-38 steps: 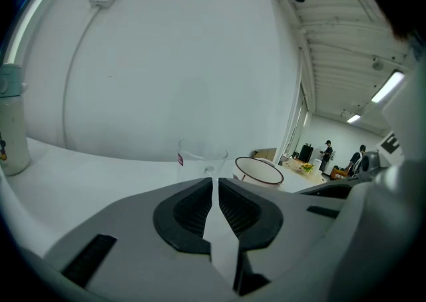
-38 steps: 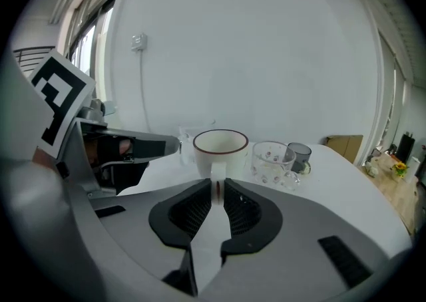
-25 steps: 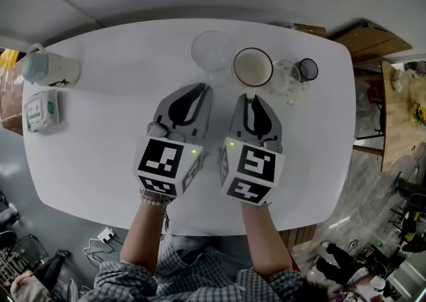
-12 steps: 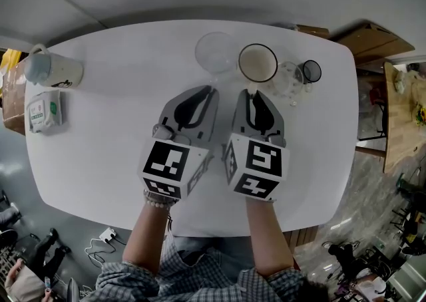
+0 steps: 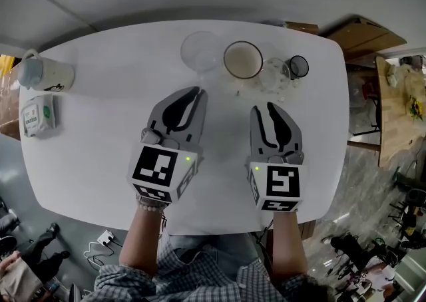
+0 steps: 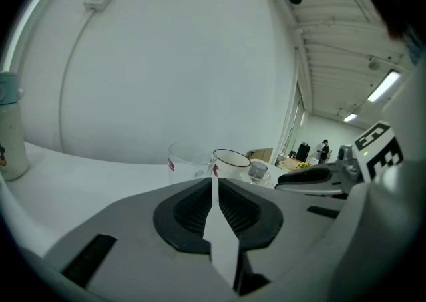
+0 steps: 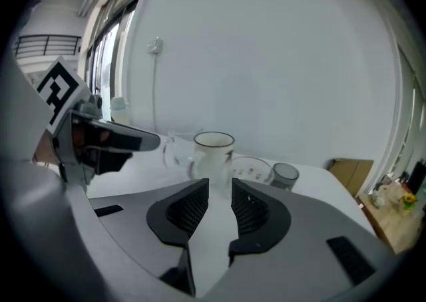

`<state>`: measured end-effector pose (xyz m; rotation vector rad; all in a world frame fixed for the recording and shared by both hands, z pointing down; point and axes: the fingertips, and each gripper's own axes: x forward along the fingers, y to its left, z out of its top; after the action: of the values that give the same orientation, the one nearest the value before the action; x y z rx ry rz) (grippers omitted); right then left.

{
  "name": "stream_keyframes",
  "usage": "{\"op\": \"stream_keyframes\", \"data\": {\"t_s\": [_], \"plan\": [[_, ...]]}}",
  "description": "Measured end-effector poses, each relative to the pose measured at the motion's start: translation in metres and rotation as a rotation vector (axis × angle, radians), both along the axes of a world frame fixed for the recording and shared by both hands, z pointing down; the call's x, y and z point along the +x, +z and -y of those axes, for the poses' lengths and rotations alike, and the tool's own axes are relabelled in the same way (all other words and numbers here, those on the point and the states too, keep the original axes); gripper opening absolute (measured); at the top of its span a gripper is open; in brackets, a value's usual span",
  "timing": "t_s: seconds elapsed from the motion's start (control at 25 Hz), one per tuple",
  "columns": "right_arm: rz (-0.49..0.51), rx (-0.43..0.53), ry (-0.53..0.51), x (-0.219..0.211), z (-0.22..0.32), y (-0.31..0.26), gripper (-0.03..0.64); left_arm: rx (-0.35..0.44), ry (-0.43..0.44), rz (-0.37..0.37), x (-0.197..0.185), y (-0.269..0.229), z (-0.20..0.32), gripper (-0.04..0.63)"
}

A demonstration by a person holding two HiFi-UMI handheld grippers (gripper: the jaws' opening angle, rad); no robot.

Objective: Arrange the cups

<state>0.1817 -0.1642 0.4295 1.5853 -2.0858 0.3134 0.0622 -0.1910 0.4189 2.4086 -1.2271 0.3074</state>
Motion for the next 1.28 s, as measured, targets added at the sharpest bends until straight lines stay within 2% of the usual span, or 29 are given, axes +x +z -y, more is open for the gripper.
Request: {"op": "stream_keyframes", "data": {"t_s": [0.16,0.32,0.68,0.84,1.28], "plan": [[-0.088,-0.004,0.041,0.046,0.007,0.010,0.086,0.001,-0.002,0.006,0.002,-0.001,-0.004,0.015],[-0.128,-0.026,0.046,0.063,0.014,0.022,0.086,0.005,-0.002,0.003,0.004,-0.005,-0.008,0.015],[-0.131,-0.052,-0.005,0.046,0.008,0.030,0.084,0.007,-0.003,0.007,0.010,-0.006,-0.012,0.015],[-0.106,-0.042,0.033,0.042,0.006,0.030,0.060,0.009,-0.013,0.009,0.010,-0.007,-0.013,0.015],[-0.065,-0.031,0.078,0.045,0.019,0.031,0.060,0.014,-0.026,0.002,0.011,-0.008,-0.015,0.015]]}}
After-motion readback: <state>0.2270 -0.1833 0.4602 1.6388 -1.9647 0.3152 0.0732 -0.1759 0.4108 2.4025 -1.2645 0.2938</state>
